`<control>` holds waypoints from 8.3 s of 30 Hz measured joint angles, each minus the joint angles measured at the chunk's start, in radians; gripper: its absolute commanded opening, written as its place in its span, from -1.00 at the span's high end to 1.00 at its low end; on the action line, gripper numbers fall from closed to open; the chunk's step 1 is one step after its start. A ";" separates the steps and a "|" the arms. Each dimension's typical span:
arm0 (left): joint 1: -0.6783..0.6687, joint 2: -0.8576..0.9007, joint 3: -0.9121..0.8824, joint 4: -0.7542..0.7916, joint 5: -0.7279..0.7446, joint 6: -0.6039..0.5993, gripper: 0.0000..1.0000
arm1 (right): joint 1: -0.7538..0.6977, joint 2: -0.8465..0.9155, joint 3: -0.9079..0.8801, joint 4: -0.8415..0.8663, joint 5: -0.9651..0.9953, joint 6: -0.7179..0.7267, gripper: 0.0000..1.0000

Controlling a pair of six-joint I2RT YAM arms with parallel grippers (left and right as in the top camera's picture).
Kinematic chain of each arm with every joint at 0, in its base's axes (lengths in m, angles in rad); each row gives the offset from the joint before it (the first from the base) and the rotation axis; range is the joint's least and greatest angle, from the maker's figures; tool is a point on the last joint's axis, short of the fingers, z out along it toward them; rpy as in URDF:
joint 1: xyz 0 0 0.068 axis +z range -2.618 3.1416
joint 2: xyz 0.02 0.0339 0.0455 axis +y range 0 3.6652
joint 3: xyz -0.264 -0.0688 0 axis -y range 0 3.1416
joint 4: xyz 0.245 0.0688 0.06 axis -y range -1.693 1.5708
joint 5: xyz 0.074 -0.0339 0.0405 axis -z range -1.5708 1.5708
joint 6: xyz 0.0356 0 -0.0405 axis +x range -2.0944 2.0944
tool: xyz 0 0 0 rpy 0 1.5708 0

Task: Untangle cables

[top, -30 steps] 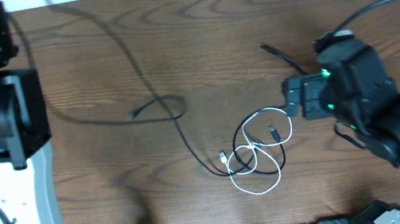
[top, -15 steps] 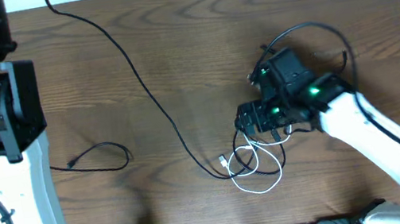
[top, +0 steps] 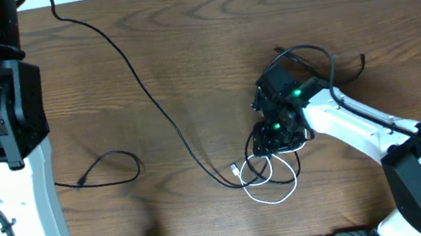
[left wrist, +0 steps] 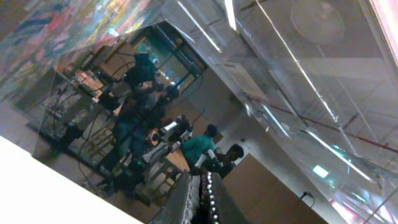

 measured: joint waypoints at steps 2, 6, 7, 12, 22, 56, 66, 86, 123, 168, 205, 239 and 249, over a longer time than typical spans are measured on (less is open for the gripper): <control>0.000 0.000 0.000 -0.002 0.000 0.000 0.85 | 0.018 0.011 0.000 -0.011 0.024 0.010 0.30; 0.000 0.000 0.000 -0.029 0.000 0.000 0.85 | 0.047 0.041 0.000 -0.014 0.065 0.032 0.98; 0.000 0.000 0.000 -0.043 0.000 0.000 0.85 | 0.052 0.044 0.000 -0.012 0.072 0.039 0.98; 0.000 0.000 0.000 -0.111 0.000 0.004 0.85 | 0.048 0.042 0.005 -0.033 0.082 0.042 0.98; 0.000 0.000 0.000 -0.205 -0.089 0.134 0.85 | -0.070 -0.211 0.180 -0.343 0.399 0.058 0.98; 0.231 0.088 0.001 0.003 -0.445 0.412 0.85 | -0.286 -0.341 0.011 -0.251 0.577 0.153 -0.84; 0.231 0.213 -0.002 -0.093 -0.333 0.415 0.85 | -0.282 -0.341 0.011 -0.240 0.380 0.051 -0.99; 0.263 0.596 -0.009 -0.322 0.069 0.438 -0.89 | -0.282 -0.341 0.010 -0.245 0.306 0.037 -0.99; 0.037 0.578 -0.381 -1.066 0.259 0.469 -0.89 | -0.282 -0.341 0.010 -0.208 0.235 0.042 -0.99; -0.360 0.064 -1.339 -0.465 -0.021 -0.300 -0.57 | -0.282 -0.341 0.006 -0.159 0.227 0.042 -0.98; -0.371 0.179 -1.351 -0.302 -0.138 -0.104 0.14 | -0.282 -0.341 0.006 -0.171 0.224 0.042 -0.98; -0.200 0.164 -1.263 -0.198 -0.116 0.329 0.85 | -0.282 -0.341 0.006 -0.188 0.224 0.042 -0.99; -0.066 -0.067 -1.058 -0.165 -0.067 0.461 0.11 | -0.282 -0.341 0.006 -0.163 0.224 0.042 -0.98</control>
